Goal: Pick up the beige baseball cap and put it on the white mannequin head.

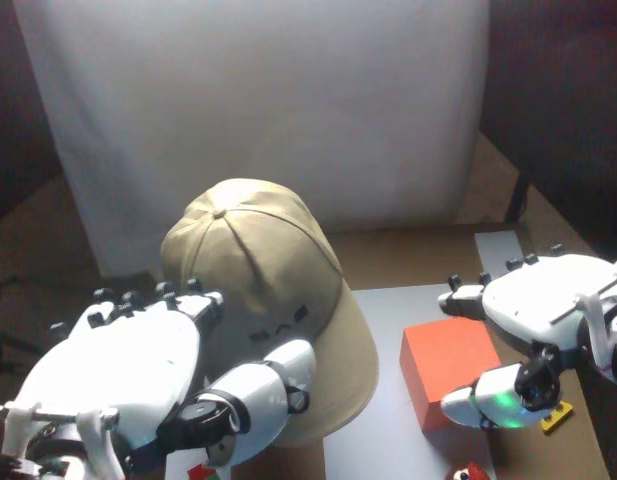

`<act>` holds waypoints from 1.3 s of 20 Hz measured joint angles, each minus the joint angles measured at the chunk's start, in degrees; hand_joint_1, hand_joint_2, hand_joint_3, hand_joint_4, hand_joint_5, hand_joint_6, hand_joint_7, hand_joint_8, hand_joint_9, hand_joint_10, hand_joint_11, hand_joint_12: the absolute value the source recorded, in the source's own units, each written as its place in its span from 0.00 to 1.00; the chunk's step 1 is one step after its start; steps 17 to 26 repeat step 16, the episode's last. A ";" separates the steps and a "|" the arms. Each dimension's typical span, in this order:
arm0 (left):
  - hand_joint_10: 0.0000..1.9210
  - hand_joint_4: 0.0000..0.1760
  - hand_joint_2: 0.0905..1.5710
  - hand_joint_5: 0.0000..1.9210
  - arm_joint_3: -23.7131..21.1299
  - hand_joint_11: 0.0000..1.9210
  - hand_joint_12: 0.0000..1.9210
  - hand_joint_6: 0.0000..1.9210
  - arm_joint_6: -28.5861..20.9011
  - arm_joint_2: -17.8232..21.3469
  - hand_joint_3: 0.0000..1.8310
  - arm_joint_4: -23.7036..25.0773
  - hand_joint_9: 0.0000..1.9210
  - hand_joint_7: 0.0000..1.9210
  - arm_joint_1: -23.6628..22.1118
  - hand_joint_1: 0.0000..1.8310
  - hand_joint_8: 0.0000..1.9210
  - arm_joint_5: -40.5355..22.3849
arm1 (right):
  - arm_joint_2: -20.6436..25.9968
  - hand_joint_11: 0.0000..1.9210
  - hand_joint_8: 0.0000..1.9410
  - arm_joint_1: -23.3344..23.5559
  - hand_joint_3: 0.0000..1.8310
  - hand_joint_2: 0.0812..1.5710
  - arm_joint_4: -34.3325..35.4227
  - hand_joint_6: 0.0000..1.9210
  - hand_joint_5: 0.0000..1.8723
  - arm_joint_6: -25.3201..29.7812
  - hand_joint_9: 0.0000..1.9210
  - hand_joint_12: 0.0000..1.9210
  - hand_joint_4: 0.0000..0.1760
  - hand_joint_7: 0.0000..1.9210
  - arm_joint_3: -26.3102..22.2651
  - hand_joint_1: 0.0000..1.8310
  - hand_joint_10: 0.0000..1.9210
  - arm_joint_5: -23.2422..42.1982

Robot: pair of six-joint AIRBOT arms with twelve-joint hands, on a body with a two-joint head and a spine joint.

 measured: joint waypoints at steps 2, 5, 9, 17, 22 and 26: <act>0.22 0.00 0.75 0.45 -0.31 0.31 0.56 0.02 1.66 0.09 0.00 -1.60 0.44 0.47 -1.05 0.09 0.07 -0.52 | 1.05 0.38 0.25 0.44 0.00 0.62 2.78 0.16 0.48 -1.20 0.32 0.94 0.00 0.43 -0.85 0.42 0.73 -0.92; 0.40 0.00 0.75 0.50 -0.46 0.35 0.61 0.02 1.99 0.13 0.00 -2.84 0.43 0.50 -1.33 0.13 0.11 -0.52 | 2.54 0.40 0.41 1.14 0.00 0.62 3.23 0.35 0.47 -1.38 0.33 0.96 0.00 0.39 -1.38 0.43 0.78 -1.79; 1.00 0.00 0.71 0.51 -0.94 0.56 1.00 1.00 -1.01 -0.31 0.00 -1.38 0.53 0.52 0.79 0.52 1.00 -0.59 | 2.19 0.92 1.00 0.66 0.00 0.67 3.87 1.00 0.52 -1.01 0.78 1.00 0.00 0.59 -1.44 0.51 1.00 -1.01; 1.00 0.00 0.70 0.65 -1.66 0.83 1.00 1.00 -5.18 -3.72 0.00 1.09 0.78 0.73 5.18 0.52 1.00 -2.34 | 3.10 0.99 1.00 1.14 0.00 0.79 3.34 1.00 0.68 -0.20 0.89 1.00 1.00 0.79 -2.05 0.53 1.00 -0.55; 1.00 0.00 0.70 0.65 -1.66 0.83 1.00 1.00 -5.18 -3.72 0.00 1.09 0.78 0.73 5.18 0.52 1.00 -2.34 | 3.10 0.99 1.00 1.14 0.00 0.79 3.34 1.00 0.68 -0.20 0.89 1.00 1.00 0.79 -2.05 0.53 1.00 -0.55; 1.00 0.00 0.70 0.65 -1.66 0.83 1.00 1.00 -5.18 -3.72 0.00 1.09 0.78 0.73 5.18 0.52 1.00 -2.34 | 3.10 0.99 1.00 1.14 0.00 0.79 3.34 1.00 0.68 -0.20 0.89 1.00 1.00 0.79 -2.05 0.53 1.00 -0.55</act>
